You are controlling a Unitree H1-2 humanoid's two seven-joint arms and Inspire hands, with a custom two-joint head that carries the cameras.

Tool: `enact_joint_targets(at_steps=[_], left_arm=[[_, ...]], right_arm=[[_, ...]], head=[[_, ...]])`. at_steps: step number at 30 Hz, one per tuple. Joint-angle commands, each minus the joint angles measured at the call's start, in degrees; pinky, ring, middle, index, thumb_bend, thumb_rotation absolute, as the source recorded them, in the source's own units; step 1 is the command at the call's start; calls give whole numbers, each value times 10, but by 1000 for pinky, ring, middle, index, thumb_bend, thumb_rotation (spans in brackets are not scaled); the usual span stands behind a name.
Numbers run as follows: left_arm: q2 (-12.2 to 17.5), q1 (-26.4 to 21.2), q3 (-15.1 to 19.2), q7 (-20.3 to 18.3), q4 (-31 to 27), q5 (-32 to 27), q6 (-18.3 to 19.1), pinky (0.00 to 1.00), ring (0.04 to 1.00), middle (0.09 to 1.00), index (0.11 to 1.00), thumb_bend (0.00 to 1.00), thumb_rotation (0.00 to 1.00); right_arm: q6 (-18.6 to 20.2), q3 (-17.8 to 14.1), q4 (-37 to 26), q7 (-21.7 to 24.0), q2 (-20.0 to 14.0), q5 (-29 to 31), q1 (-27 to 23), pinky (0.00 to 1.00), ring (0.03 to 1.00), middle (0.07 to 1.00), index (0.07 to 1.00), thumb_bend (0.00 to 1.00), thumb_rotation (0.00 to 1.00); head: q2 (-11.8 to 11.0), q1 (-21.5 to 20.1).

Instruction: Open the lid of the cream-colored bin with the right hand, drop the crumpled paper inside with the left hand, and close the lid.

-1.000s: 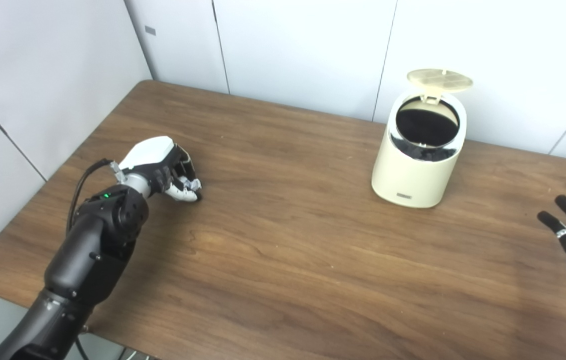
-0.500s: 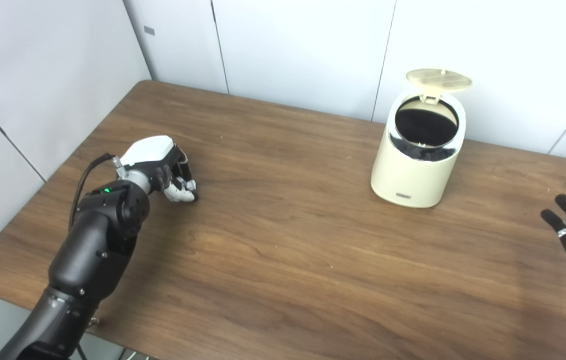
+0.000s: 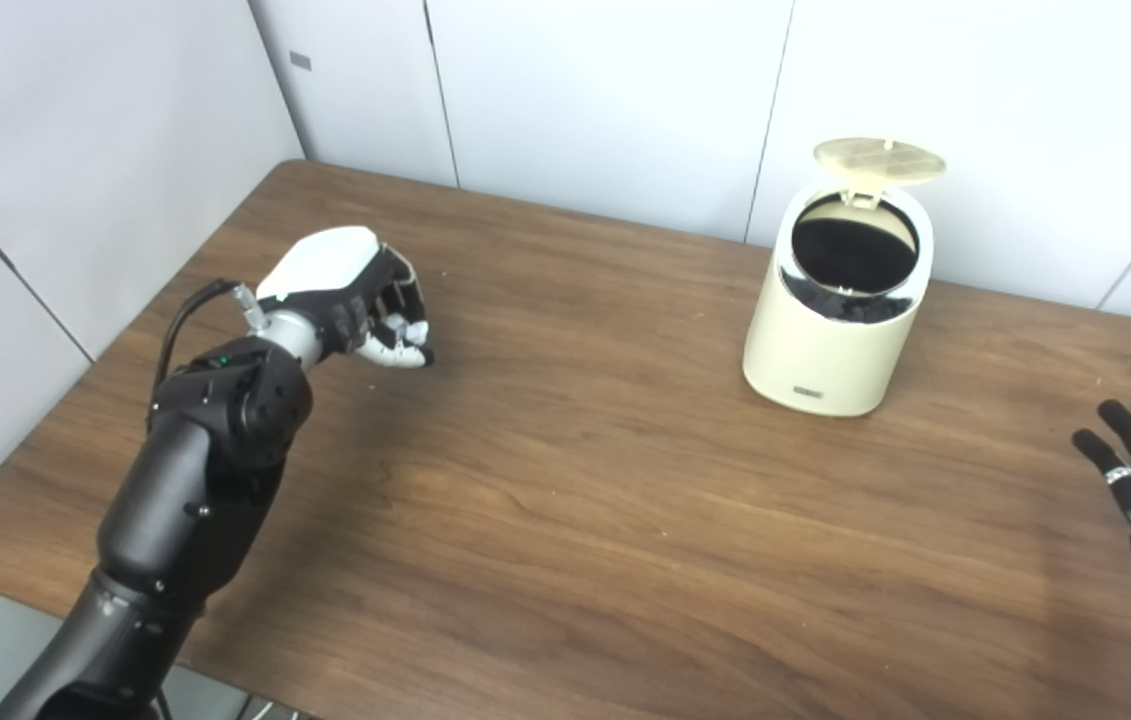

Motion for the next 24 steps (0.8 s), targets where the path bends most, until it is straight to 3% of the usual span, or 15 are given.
enact_joint_targets(at_steps=[1,6,11,18,24], left_arm=[[4,-40,-1,9,-29,10,1,440,423,503,471,502,0],[-20,-73,-15,6,-49,0,1,421,412,513,469,501,0],[-27,-106,-37,4,-45,-14,-4,359,366,459,509,498,0],[-49,-142,-65,7,-33,-14,-6,325,347,427,513,493,0],[-70,-168,-90,17,-20,-19,-13,407,407,472,502,501,0]], right_arm=[[-20,-3,-6,11,-4,7,-13,808,886,940,924,510,995],[-28,-7,6,14,-4,9,-14,832,896,943,938,509,966],[-57,-3,36,32,-8,5,-18,814,889,938,938,526,951],[-98,-6,74,55,-6,8,-19,809,893,941,928,555,903],[-129,-7,97,70,-5,10,-16,837,905,943,931,551,894]], head=[[1,0],[3,-8],[0,-31],[-18,-69],[-23,-99]])
